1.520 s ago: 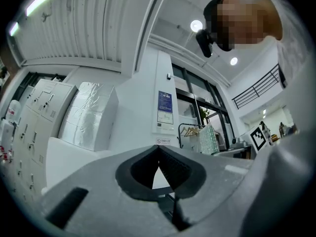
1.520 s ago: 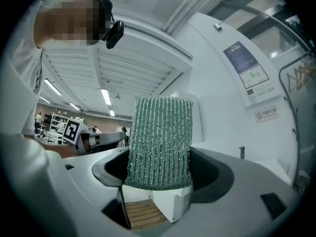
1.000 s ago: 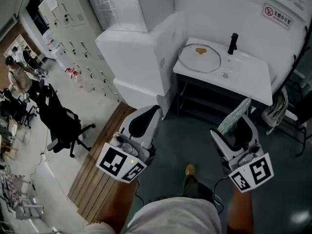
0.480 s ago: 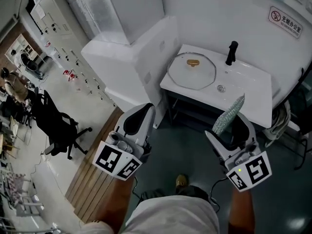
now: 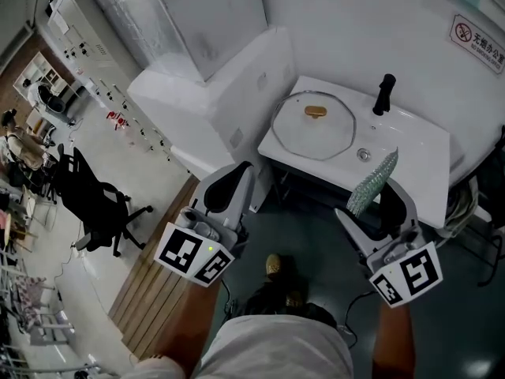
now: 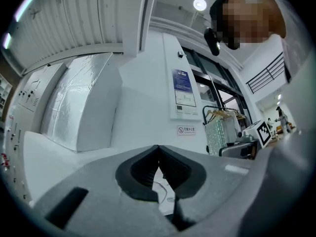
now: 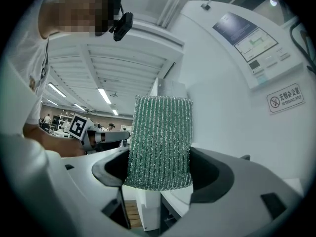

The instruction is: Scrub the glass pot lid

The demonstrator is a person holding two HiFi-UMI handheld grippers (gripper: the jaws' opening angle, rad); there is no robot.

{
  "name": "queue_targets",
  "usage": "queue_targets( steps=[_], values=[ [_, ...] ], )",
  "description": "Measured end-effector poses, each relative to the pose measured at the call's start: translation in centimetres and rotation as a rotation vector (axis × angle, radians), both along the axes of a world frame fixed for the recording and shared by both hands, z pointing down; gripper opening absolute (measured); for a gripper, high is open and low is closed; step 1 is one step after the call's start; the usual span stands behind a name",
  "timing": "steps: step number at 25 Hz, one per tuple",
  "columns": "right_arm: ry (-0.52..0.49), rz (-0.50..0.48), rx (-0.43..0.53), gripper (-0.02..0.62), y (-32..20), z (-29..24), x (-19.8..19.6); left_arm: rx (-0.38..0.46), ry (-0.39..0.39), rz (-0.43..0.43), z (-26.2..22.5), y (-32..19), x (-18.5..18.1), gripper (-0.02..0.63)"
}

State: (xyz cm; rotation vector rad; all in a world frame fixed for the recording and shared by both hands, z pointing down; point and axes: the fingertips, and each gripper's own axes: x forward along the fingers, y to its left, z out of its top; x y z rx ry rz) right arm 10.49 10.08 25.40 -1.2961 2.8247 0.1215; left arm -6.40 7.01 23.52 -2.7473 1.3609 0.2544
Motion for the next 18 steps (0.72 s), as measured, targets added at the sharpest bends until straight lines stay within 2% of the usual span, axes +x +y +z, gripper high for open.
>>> queue_targets(
  steps=[18],
  values=[
    [0.038,0.076,-0.025,0.348,-14.9,0.4,-1.3,0.011,-0.016,0.036,1.3,-15.4,0.0,0.015]
  ],
)
